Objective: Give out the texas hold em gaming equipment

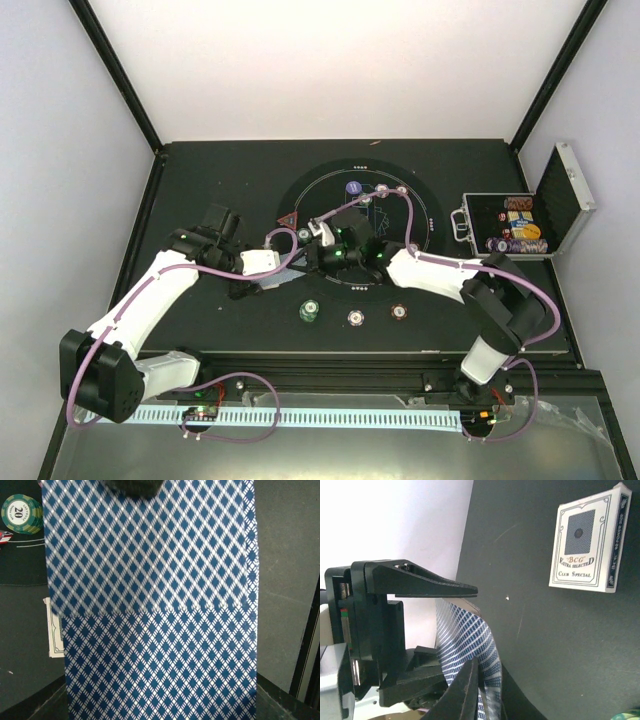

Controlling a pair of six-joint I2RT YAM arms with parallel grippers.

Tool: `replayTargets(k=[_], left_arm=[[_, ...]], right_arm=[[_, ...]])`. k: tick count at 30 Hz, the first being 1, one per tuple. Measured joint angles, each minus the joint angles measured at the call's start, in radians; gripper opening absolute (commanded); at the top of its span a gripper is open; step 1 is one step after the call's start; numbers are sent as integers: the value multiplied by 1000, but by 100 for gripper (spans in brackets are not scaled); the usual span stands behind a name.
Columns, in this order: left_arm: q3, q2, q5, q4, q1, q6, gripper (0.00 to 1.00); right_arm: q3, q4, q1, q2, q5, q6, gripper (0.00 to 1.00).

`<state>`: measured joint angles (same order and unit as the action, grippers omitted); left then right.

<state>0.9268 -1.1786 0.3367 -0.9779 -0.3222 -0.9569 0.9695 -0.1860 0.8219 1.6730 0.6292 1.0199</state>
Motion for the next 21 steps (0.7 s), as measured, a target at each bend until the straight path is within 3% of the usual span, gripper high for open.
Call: replayTargets(k=[13, 21], left_arm=[[-5, 0, -27, 1, 2, 0, 1], [-6, 0, -27, -1, 23, -1, 2]], right_arm=[[13, 134, -112, -30, 4, -74, 6], [246, 241, -192, 141, 40, -154, 6]])
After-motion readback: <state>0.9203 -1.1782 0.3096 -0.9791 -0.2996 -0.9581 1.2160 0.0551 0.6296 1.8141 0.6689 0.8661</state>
